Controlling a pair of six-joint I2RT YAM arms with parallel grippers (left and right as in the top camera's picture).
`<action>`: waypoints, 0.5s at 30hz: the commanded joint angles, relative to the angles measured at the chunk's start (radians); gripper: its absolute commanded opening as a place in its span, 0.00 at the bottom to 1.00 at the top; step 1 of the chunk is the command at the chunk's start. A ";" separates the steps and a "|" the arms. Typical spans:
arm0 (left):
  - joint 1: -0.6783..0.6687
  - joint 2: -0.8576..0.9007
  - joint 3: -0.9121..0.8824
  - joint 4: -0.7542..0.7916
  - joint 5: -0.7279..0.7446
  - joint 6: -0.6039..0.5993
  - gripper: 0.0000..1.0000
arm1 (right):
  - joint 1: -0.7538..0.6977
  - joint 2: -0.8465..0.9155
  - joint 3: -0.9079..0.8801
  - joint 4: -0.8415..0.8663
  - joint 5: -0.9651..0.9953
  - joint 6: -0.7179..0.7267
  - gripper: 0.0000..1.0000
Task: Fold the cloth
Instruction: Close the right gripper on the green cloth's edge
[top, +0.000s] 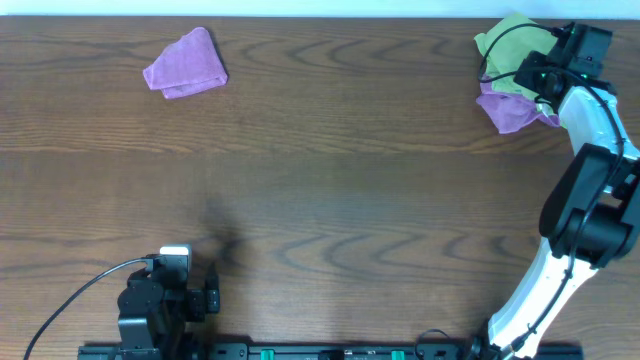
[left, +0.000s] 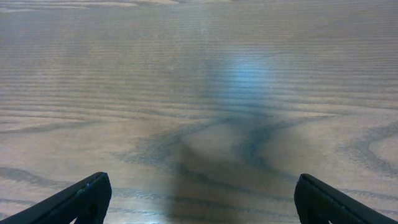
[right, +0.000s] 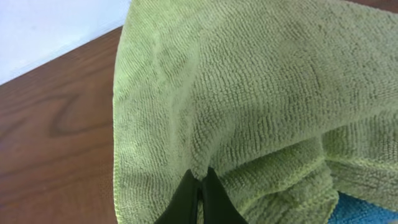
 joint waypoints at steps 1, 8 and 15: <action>-0.005 -0.006 -0.012 -0.054 -0.004 0.011 0.95 | 0.000 -0.061 0.018 -0.013 -0.005 0.002 0.02; -0.005 -0.006 -0.012 -0.054 -0.004 0.011 0.95 | 0.040 -0.233 0.018 -0.136 -0.007 -0.056 0.02; -0.005 -0.006 -0.012 -0.054 -0.004 0.011 0.95 | 0.118 -0.415 0.018 -0.302 -0.004 -0.096 0.02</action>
